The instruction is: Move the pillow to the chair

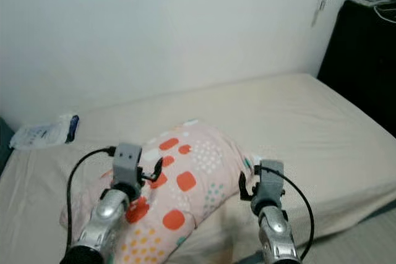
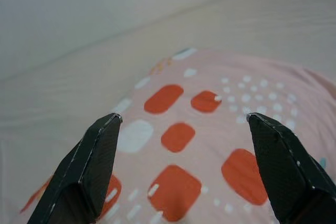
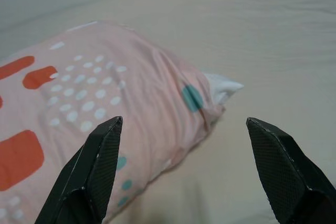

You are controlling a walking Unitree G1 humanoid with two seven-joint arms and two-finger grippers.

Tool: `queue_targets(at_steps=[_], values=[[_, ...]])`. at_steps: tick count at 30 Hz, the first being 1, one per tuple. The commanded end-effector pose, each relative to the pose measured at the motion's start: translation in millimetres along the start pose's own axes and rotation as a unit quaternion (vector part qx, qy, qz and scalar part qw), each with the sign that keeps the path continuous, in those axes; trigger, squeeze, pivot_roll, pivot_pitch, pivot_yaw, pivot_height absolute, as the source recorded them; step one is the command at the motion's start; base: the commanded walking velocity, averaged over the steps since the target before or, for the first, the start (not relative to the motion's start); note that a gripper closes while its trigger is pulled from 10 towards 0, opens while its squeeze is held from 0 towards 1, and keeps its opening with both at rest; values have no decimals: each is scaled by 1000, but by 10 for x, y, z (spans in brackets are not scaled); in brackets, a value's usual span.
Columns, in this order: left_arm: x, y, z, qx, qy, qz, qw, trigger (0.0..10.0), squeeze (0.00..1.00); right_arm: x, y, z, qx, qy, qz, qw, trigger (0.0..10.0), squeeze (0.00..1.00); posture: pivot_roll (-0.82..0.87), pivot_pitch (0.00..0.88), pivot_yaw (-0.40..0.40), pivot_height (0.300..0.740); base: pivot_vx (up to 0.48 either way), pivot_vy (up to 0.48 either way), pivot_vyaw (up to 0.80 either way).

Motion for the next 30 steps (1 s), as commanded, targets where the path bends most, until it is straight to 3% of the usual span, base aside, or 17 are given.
queue_targets(at_steps=[1, 5, 6, 7, 8, 12, 17, 18, 19, 21, 23, 26, 28, 29, 30], values=[[-18, -35, 50, -3, -17, -9, 1000, 10000, 0, -42, 6, 31, -3, 12, 1, 1000, 10000, 0, 12, 0, 64, 740, 0, 0, 0], [-87, -89, 246, -3, -22, -15, 1000, 10000, 0, -40, -20, 198, 3, 23, 6, 1000, 10000, 0, 16, 0, 61, 740, 0, 0, 0], [-113, -133, 343, -6, -21, -12, 1000, 10000, 0, 10, -52, 276, 5, 18, 2, 1000, 10000, 0, 18, 0, 62, 740, 0, 0, 0], [-113, -133, 343, -6, -21, -12, 1000, 10000, 0, 10, -52, 276, 5, 18, 2, 1000, 10000, 0, 18, 0, 62, 740, 0, 0, 0], [-148, -216, 464, -15, -14, -8, 1000, 10000, 0, 89, -117, 385, 2, 9, -5, 1000, 10000, 0, 18, 0, 63, 740, 0, 0, 0], [-181, -351, 607, -32, -2, -4, 999, 10000, 0, 203, -226, 509, -3, -10, -12, 1000, 10000, 0, 13, 0, 65, 740, 0, 0, 0], [-177, -331, 508, -29, 0, -3, 1000, 10000, 0, 191, -190, 405, 5, -14, -18, 1000, 10000, 0, 8, 0, 67, 740, 0, 0, 0], [-167, -268, 310, -24, 8, 1, 1000, 10000, 0, 186, -139, 246, 9, -22, -20, 1000, 10000, 0, 14, 0, 66, 740, 0, 0, 0], [-167, -268, 310, -24, 8, 1, 1000, 10000, 0, 186, -139, 246, 9, -22, -20, 1000, 10000, 0, 14, 0, 66, 740, 0, 0, 0], [-49, -81, -11, -13, -2, 7, 1000, 10000, 0, 82, 20, 5, 17, -18, -26, 999, 10000, 0, 15, 0, 63, 740, 0, 0, 0], [18, 2, -89, -8, -14, 5, 1000, 10000, 0, 28, 89, -52, 21, -12, -27, 999, 10000, 0, 15, 0, 63, 740, 0, 0, 0], [45, 29, -62, -4, -26, 1, 1000, 10000, 0, -7, 132, -17, 28, 4, -22, 999, 10000, 0, 8, 0, 86, 740, 0, 0, 0], [-84, -125, 206, -13, -13, 8, 1000, 10000, 0, 138, 37, 210, 29, -10, -24, 999, 10000, 0, 3, 0, 89, 740, 0, 0, 0], [-84, -125, 206, -13, -13, 8, 1000, 10000, 0, 138, 37, 210, 29, -10, -24, 999, 10000, 0, 3, 0, 89, 740, 0, 0, 0], [-153, -199, 358, -20, -4, 11, 1000, 10000, 0, 201, -27, 344, 27, -18, -34, 999, 10000, 0, 1, 0, 86, 740, 0, 0, 0]])
Point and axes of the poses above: a point about 5 cm out from each wrist's last joint towards the gripper, its own z axis pointing back from the gripper into the wrist, its own y axis along the axis of the wrist's last joint, x = y × z, the point moved 6 cm from there along -z, pointing out of the wrist towards the gripper, and after that the axes turned 13 degrees about -z, right-handed, at the moved point
